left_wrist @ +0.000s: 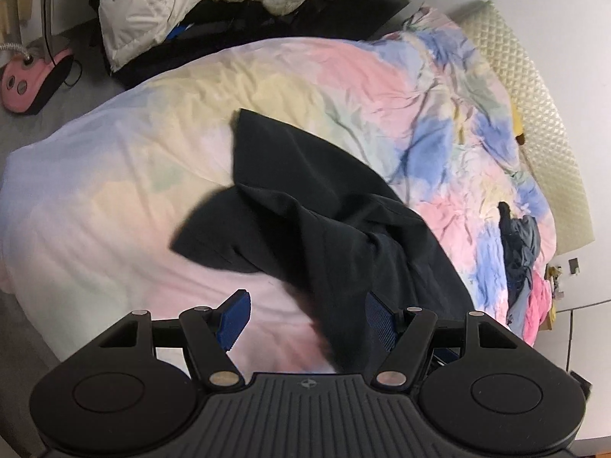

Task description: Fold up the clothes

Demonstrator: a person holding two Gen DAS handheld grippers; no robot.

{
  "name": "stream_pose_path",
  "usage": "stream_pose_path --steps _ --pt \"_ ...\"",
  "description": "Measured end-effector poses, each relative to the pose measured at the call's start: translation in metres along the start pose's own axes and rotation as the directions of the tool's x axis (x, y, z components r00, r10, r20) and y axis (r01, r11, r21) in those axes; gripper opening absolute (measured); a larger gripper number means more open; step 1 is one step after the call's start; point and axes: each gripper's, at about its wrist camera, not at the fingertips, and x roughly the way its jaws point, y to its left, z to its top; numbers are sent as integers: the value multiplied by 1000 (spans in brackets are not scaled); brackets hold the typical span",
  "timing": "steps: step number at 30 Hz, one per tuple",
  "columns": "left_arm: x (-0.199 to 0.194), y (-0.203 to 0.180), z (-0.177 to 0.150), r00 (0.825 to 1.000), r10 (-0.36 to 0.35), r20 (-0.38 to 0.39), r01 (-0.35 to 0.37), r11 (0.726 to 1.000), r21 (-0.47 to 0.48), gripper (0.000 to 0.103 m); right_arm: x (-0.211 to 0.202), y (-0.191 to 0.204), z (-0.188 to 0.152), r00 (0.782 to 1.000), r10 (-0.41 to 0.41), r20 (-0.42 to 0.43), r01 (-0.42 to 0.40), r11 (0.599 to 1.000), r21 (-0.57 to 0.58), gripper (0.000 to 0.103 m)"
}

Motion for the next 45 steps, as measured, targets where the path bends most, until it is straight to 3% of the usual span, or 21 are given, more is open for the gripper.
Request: stream_pose_path --steps 6,8,11,13,14,19,24,27,30,32,34,36,39,41,42,45 --pt "21 44 54 999 3 -46 -5 999 -45 69 82 52 17 994 -80 -75 67 985 -160 71" --pt "26 55 68 998 -10 -55 6 997 -74 69 105 63 17 986 -127 -107 102 971 -217 59" --pt "34 66 79 997 -27 -69 19 994 -110 70 131 68 14 966 -213 -145 171 950 -261 50" --pt "40 72 84 996 -44 -77 34 990 -134 71 135 69 13 959 -248 -136 203 938 -281 30" --pt "44 74 86 995 -56 -83 43 988 -151 72 131 68 13 963 -237 -127 196 943 -269 18" --pt "67 80 80 988 -120 -92 90 955 -281 81 99 65 13 978 -189 -88 168 964 -207 7" --pt "108 86 58 961 -259 -97 183 860 -477 82 53 64 13 986 -155 -62 142 973 -180 5" --pt "141 93 36 936 -344 -79 230 764 -603 82 26 59 12 990 -134 -49 125 981 -151 5" --pt "169 103 10 912 -410 -10 271 620 -736 82 0 54 11 993 -110 -36 104 985 -139 5" --pt "182 103 -3 915 -403 10 271 595 -757 81 -14 52 8 994 -99 -36 94 986 -134 5" --pt "187 102 -8 933 -360 18 256 625 -737 76 -26 50 4 995 -93 -40 88 988 -127 5" --pt "188 103 -10 942 -333 44 259 634 -728 66 -35 47 0 995 -89 -48 82 988 -128 5" --pt "187 104 -10 945 -317 77 270 630 -728 31 -43 44 -8 995 -80 -61 71 989 -130 5" --pt "178 97 -1 947 -306 95 286 673 -682 6 -45 44 -12 995 -74 -68 64 989 -133 5" --pt "169 89 6 951 -290 104 288 719 -633 6 -45 43 -14 995 -71 -72 61 989 -135 5" --pt "141 65 25 942 -293 161 334 792 -512 5 -43 41 -16 995 -50 -86 39 992 -119 5"
